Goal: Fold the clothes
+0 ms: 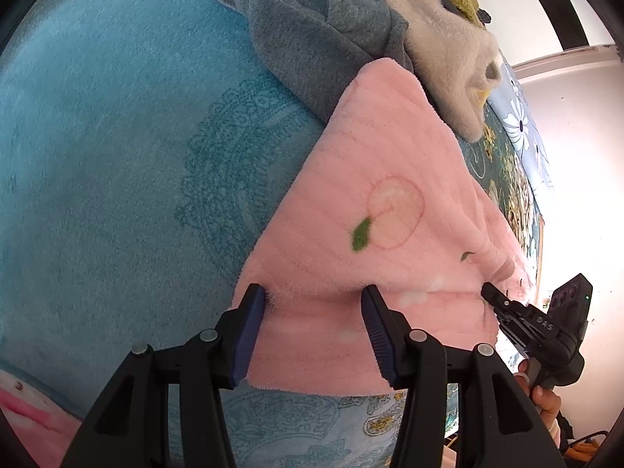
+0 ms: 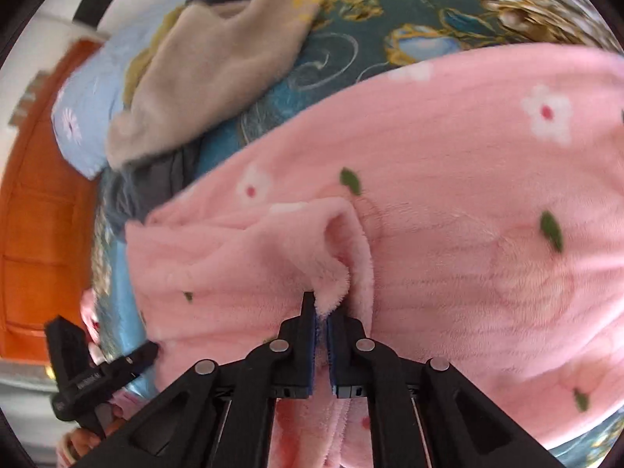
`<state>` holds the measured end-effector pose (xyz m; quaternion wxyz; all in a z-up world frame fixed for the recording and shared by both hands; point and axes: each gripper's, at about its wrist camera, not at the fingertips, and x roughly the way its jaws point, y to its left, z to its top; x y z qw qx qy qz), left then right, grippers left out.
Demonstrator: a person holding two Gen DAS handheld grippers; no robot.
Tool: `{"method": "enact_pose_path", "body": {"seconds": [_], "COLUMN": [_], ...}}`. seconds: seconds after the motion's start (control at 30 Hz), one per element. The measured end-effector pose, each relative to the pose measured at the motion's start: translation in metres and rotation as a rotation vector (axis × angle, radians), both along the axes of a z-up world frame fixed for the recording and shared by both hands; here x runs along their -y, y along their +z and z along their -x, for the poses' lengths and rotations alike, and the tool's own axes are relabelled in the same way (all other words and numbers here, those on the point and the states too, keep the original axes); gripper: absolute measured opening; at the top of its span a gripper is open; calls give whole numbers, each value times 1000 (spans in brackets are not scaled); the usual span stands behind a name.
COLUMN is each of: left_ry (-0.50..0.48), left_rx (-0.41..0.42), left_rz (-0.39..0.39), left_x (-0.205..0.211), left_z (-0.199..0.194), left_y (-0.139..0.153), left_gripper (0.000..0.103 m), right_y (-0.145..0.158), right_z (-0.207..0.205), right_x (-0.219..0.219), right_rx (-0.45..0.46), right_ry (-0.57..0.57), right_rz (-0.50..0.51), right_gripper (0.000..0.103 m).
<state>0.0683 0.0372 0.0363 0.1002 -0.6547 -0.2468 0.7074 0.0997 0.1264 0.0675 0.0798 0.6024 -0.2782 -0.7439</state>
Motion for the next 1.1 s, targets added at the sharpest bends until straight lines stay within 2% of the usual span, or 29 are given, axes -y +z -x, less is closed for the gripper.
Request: {"method": "enact_pose_path", "body": {"seconds": [0.1, 0.17, 0.23, 0.27, 0.33, 0.37, 0.43, 0.5, 0.63, 0.8, 0.87, 0.93, 0.97, 1.0, 1.1], "left_ry": [-8, -45, -133, -191, -313, -367, -454, -454, -437, -424, -428, -429, -427, -426, -426], "left_rx": [-10, -67, -113, -134, -163, -153, -68, -38, 9, 48, 47, 47, 48, 49, 51], "left_rz": [11, -11, -74, -87, -81, -48, 69, 72, 51, 35, 39, 41, 39, 38, 33], "left_x": [4, -2, -20, -25, -32, -30, -39, -34, -20, -3, 2, 8, 11, 15, 24], "left_z": [5, 4, 5, 3, 7, -3, -13, -11, -5, 3, 8, 12, 15, 17, 25], "left_y": [8, 25, 41, 45, 52, 53, 28, 22, 14, 7, 8, 8, 8, 8, 8], "left_gripper": [53, 53, 53, 53, 53, 53, 53, 53, 53, 53, 53, 53, 53, 53, 53], "right_y": [12, 24, 29, 30, 30, 30, 32, 32, 33, 39, 47, 55, 58, 58, 59], "right_z": [-3, -4, -7, -9, -5, -3, 1, 3, 5, 16, 21, 23, 23, 22, 15], "right_x": [-7, -14, -27, -33, -43, -47, -51, -50, -32, -7, -2, 5, 9, 10, -3], "right_rx": [-29, -63, -88, -95, -93, -91, -84, -69, -89, -138, -177, -219, -232, -240, -279], "right_ry": [-3, -8, -50, -72, -113, -130, -141, -103, 52, 138, 147, 192, 214, 226, 144], "right_rz": [6, -23, -10, 3, 14, 10, -24, -77, -94, -183, -178, -141, -146, -171, -171], "right_gripper": [21, 30, 44, 46, 47, 47, 47, 47, 48, 48, 44, 19, 15, 6, 4]}}
